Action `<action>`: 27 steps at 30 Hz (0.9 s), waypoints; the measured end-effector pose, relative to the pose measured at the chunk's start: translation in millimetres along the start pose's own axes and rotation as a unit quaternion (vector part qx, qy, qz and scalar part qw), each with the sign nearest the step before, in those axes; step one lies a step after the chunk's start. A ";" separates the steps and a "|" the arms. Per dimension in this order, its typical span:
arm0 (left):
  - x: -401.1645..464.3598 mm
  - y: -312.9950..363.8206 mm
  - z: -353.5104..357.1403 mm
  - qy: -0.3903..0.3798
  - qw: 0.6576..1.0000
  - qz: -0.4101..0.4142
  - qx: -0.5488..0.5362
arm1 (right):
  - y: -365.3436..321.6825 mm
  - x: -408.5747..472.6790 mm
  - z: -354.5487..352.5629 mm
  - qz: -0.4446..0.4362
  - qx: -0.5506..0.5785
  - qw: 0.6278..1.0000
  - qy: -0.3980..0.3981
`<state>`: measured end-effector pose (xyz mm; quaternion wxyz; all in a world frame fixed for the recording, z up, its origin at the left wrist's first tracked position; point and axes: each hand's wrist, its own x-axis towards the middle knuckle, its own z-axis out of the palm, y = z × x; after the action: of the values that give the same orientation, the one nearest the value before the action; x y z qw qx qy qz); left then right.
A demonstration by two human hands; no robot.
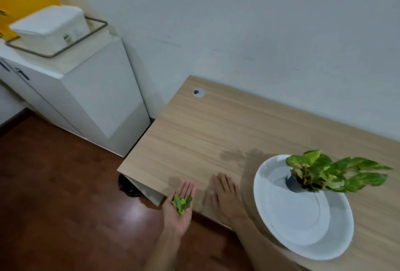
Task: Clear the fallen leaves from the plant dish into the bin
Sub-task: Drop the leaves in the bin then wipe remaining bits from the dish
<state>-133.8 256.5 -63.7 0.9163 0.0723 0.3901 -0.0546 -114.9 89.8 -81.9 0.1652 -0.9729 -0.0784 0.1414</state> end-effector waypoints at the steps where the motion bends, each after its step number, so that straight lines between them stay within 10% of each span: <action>1: 3.3 8.0 1.7 -0.001 1.000 0.001 0.000 | -0.1 0.4 9.4 0.006 -0.035 0.999 0.007; 27: 94.5 262.8 27.3 -0.051 0.989 0.112 -0.087 | -203.2 202.3 46.8 -0.027 -0.113 0.992 0.039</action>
<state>-8.2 506.1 -89.7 0.9382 0.0322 0.3354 0.0787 41.3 333.7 -104.8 0.0612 -0.9876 -0.1139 0.0887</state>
